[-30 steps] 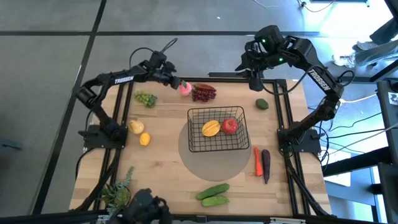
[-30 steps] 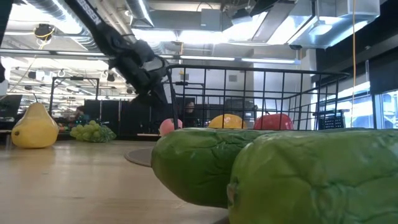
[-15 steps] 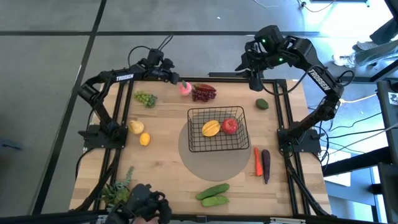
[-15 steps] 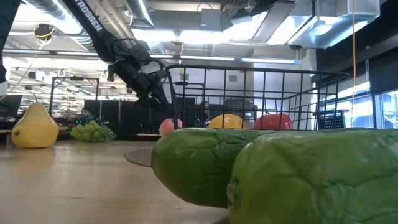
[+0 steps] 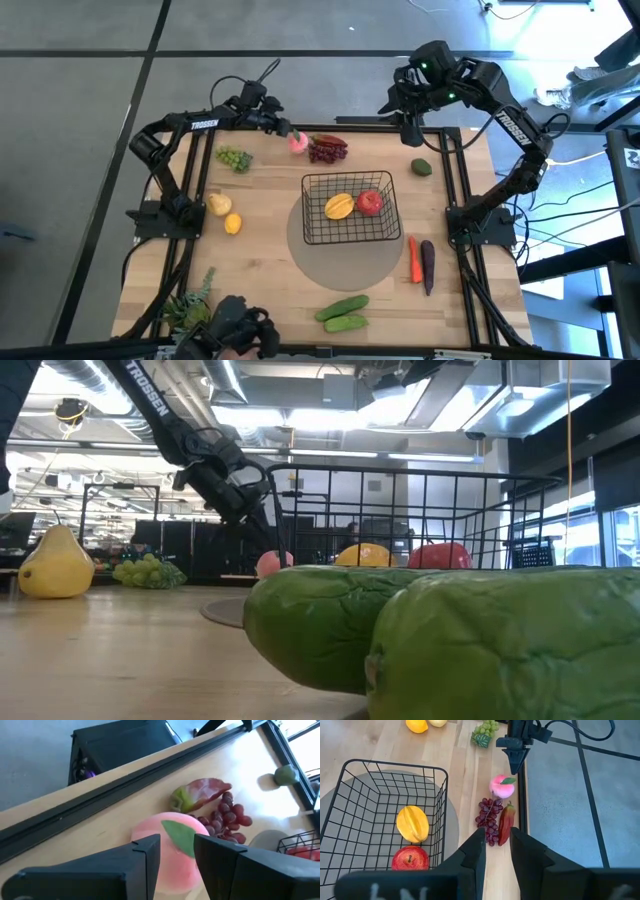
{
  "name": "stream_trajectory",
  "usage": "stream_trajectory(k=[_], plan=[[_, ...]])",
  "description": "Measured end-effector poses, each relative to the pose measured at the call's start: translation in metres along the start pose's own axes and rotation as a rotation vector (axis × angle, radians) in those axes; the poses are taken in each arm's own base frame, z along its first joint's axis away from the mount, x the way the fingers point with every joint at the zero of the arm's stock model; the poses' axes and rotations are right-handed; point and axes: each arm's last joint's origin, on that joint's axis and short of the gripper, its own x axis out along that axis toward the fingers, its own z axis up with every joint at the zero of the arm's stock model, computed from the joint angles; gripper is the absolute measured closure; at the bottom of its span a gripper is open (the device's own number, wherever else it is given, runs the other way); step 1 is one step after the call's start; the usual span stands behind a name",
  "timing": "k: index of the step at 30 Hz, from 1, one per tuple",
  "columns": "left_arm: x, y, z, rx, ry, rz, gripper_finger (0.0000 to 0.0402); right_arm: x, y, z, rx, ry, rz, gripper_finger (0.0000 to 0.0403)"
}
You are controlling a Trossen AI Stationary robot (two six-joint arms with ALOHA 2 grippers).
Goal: Build produce basket
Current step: Put the pink peach into the black wire basket
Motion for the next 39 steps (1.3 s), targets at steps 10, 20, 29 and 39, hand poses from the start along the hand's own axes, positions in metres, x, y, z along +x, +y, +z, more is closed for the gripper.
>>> stream_trajectory(k=[10,20,29,39], plan=[[0.020,-0.001,-0.009,0.016,0.028,-0.017,0.0294,0.000,0.000,0.000,0.000,0.000,0.000,0.0320],[0.020,-0.003,-0.006,0.023,-0.004,-0.053,0.0294,0.000,0.000,0.000,0.001,0.000,0.000,0.0320],[0.020,-0.005,-0.006,0.022,-0.004,-0.068,0.0294,0.000,0.000,0.000,0.002,0.000,0.000,0.0320],[0.025,-0.013,-0.010,0.095,-0.009,-0.033,0.0319,0.000,0.000,0.000,0.002,0.000,0.000,0.0320]])
